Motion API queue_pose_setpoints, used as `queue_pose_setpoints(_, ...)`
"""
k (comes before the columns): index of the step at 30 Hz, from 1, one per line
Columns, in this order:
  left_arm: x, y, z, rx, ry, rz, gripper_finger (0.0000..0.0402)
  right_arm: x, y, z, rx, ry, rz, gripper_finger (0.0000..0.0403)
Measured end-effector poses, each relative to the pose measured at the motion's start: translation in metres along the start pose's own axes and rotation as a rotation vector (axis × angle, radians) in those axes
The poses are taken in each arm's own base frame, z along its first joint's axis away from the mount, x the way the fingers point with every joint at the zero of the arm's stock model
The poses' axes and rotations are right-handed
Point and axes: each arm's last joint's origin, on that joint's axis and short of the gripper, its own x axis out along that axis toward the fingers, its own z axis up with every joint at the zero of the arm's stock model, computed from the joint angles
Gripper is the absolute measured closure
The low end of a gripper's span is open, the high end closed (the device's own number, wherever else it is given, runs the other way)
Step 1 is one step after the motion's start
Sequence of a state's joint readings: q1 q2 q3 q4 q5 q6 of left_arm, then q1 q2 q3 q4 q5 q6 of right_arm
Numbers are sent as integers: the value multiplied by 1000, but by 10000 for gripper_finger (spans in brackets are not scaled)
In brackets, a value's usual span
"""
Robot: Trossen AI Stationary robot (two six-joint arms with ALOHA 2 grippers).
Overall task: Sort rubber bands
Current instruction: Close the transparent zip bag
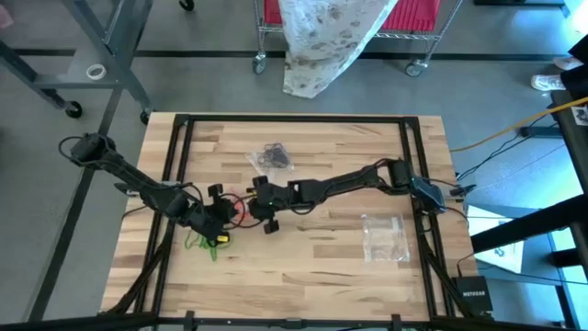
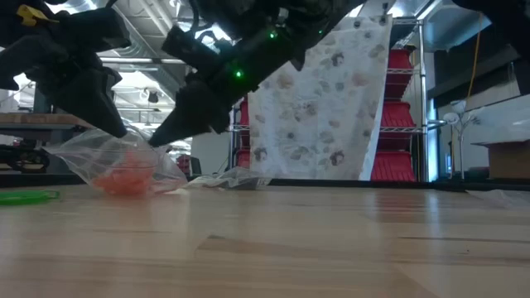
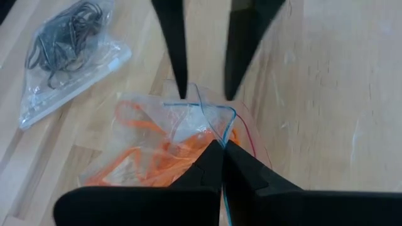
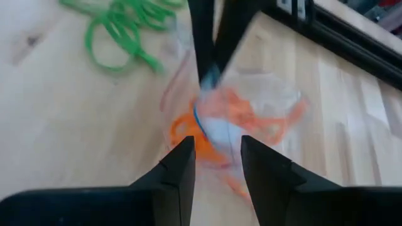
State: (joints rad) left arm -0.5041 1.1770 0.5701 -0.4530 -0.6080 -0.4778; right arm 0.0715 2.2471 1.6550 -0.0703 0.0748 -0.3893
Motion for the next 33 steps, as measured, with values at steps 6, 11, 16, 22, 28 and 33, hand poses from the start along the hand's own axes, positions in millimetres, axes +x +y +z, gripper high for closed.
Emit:
queue_pose_setpoints(6, 0, 0, 0, 5, -3, -1, 402, 6, 1, -4, -5, -2, -2, 284)
queue_pose_setpoints(11, 0, 0, 0, -21, -1, -1, 402, 9, -1, -7, -6, 13, -23, 341)
queue_pose_setpoints(16, -2, 0, 0, -71, 20, -46, 401, 6, 3, -3, -8, 23, -54, 392)
queue_pose_setpoints(22, -17, 2, 13, -214, 0, -146, 357, -15, 20, 17, -8, 37, -108, 402)
queue_pose_setpoints(28, -38, 3, 30, -356, 24, -342, 283, -43, 49, 36, 132, 69, -97, 402)
queue_pose_setpoints(33, -52, -7, 30, -418, 77, -483, 262, -58, 81, 45, 269, 86, -61, 403)
